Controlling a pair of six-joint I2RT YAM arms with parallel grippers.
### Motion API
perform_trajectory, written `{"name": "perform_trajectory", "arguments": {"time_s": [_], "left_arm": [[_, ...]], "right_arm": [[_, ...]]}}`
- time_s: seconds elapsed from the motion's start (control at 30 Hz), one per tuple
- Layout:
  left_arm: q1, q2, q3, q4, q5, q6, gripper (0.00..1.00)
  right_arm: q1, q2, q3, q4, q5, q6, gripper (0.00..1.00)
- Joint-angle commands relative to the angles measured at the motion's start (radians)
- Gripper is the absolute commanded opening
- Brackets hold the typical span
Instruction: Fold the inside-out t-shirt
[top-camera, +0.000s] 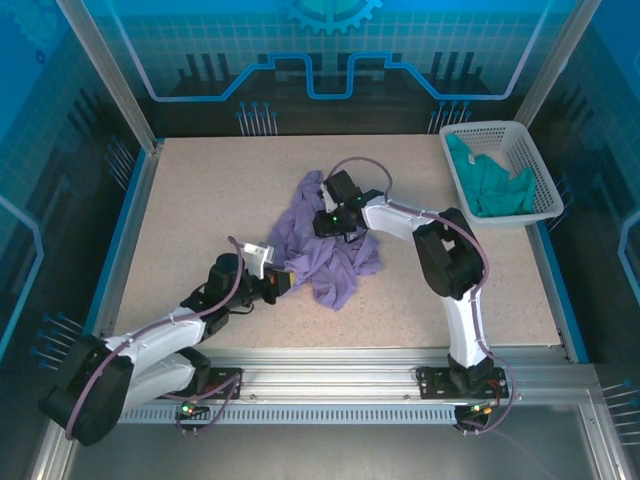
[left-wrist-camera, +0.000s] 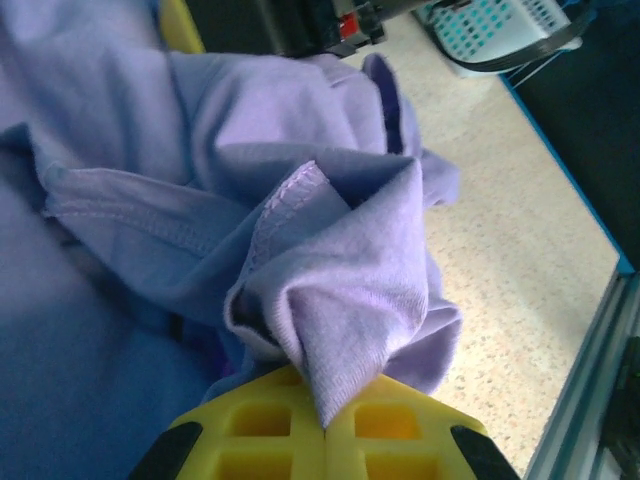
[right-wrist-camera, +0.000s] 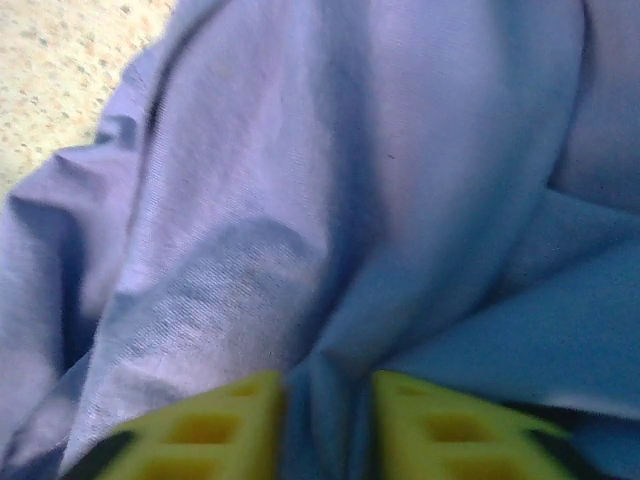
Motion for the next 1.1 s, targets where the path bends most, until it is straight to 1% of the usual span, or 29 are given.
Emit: {"name": "perform_trajectory", "arguments": {"time_s": [0.0,0.03,0.13,0.23,0.33,0.4,0.43,0.5,0.57,0.6,0.63,0.7,0.8,0.87,0.93,1.07], "left_arm": [[-0.006,-0.048,0.004,-0.053,-0.075,-0.013,0.0],[-0.006,-0.058,0.01,-0.064,-0.107,-0.015,0.0],[-0.005,-0.093,0.024,-0.057,-0.213,-0.018,0.0],[-0.003,-0.124,0.037,0.04,-0.323,-0.021,0.0],[0.0,-0.138,0.105,0.146,-0.391,0.025,0.0],[0.001,-0.154,0.164,0.196,-0.402,0.07,0.0],[0.001,-0.167,0.186,0.228,-0.388,0.097,0.0],[0.001,-0.19,0.2,0.279,-0.344,0.139,0.0],[0.001,-0.188,0.182,0.291,-0.27,0.165,0.0],[0.001,-0.173,0.171,0.285,-0.232,0.172,0.0],[0.0,-0.139,0.152,0.276,-0.198,0.166,0.0],[-0.003,-0.052,0.111,0.252,-0.129,0.131,0.0],[-0.012,0.028,0.037,0.242,-0.072,0.061,0.0],[-0.022,0.039,-0.026,0.252,-0.062,0.025,0.0],[-0.036,0.029,-0.058,0.224,-0.064,0.011,0.01],[-0.075,0.001,-0.053,0.09,-0.059,0.009,0.02]], "right_arm": [[-0.013,-0.057,0.014,-0.013,0.006,-0.033,0.06],[-0.019,-0.1,-0.005,0.016,0.008,-0.044,0.0],[-0.044,-0.26,-0.088,0.135,0.012,-0.061,0.0],[-0.084,-0.431,-0.191,0.305,-0.03,-0.035,0.0],[-0.114,-0.611,-0.308,0.511,-0.069,-0.024,0.0],[-0.112,-0.737,-0.408,0.623,-0.074,-0.053,0.0],[-0.109,-0.802,-0.471,0.679,-0.066,-0.072,0.0],[-0.101,-0.929,-0.617,0.715,-0.011,-0.076,0.0],[-0.098,-1.021,-0.774,0.696,0.072,-0.041,0.0],[-0.097,-1.054,-0.835,0.667,0.124,-0.013,0.06],[-0.094,-1.083,-0.901,0.639,0.176,0.009,0.16],[-0.071,-1.112,-0.991,0.504,0.311,0.039,0.32],[-0.024,-1.145,-1.04,0.38,0.407,0.04,0.47],[0.008,-1.168,-1.039,0.341,0.441,0.014,0.53],[0.027,-1.152,-1.013,0.333,0.437,-0.017,0.57],[0.04,-0.982,-0.872,0.297,0.353,-0.08,0.6]]}}
